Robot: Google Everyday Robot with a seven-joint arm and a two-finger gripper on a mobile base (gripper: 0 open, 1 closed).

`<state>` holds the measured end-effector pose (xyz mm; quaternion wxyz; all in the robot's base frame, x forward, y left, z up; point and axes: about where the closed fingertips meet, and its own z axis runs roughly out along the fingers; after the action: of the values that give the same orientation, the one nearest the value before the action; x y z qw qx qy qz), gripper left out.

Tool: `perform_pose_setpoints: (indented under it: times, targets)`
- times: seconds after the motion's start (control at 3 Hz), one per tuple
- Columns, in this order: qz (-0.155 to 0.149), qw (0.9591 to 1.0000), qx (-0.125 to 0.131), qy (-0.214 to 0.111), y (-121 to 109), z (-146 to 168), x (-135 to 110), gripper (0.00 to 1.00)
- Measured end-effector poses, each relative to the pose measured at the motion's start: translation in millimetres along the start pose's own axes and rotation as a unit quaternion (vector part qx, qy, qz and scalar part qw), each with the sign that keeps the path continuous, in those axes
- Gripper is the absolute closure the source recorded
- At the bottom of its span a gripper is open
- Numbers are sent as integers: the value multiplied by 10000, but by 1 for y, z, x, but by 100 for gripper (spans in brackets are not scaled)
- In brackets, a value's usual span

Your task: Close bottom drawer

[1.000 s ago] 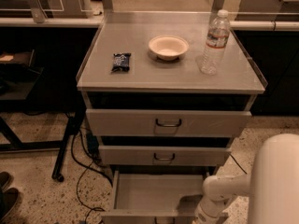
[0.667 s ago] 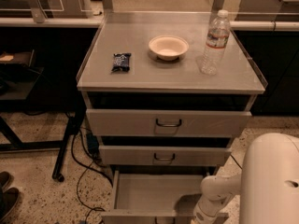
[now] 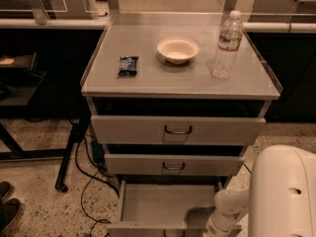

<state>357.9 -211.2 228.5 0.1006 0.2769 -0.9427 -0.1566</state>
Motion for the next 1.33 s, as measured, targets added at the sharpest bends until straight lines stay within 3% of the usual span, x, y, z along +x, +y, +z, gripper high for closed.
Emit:
perform_pose_setpoints:
  times: [0.67,1.33]
  targets:
    - [804,9959,361,-213,-42,37,-16,100]
    - [1009,9916,713,-386,-60,46,-42,100]
